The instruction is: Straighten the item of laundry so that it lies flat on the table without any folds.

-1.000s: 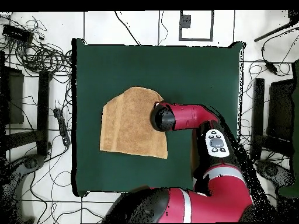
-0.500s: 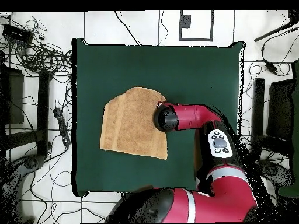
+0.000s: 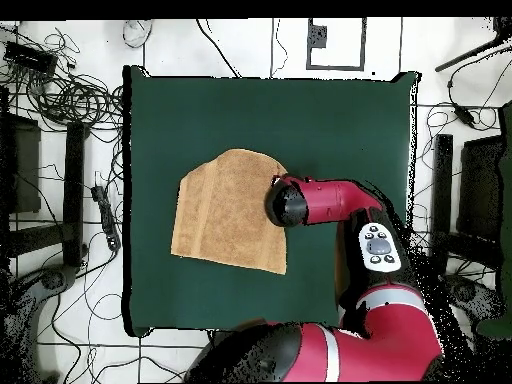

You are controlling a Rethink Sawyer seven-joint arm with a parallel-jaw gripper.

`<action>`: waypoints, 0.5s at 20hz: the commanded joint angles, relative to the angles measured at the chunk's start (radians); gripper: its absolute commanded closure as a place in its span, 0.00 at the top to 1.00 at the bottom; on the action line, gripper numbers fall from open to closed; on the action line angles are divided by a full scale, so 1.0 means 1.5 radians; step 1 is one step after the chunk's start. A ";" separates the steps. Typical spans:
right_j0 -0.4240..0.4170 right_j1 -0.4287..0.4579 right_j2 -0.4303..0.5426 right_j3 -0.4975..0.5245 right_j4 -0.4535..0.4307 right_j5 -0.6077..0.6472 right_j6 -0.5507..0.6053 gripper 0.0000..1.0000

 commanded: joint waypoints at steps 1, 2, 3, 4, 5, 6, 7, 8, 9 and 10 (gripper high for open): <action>-0.024 0.010 0.002 0.008 -0.051 0.069 -0.068 0.00; -0.025 0.005 0.002 0.010 -0.052 0.074 -0.071 0.00; -0.029 0.001 0.004 0.011 -0.054 0.078 -0.074 0.00; -0.033 -0.001 0.007 0.013 -0.055 0.083 -0.077 0.00; -0.037 -0.005 0.009 0.015 -0.057 0.088 -0.081 0.00; -0.041 -0.007 0.012 0.016 -0.059 0.090 -0.084 0.00; -0.045 -0.008 0.016 0.012 -0.059 0.099 -0.091 0.00; -0.048 -0.011 0.017 0.012 -0.061 0.100 -0.093 0.00; -0.054 -0.018 0.016 0.020 -0.063 0.099 -0.095 0.00; -0.058 -0.021 0.018 0.022 -0.064 0.101 -0.097 0.00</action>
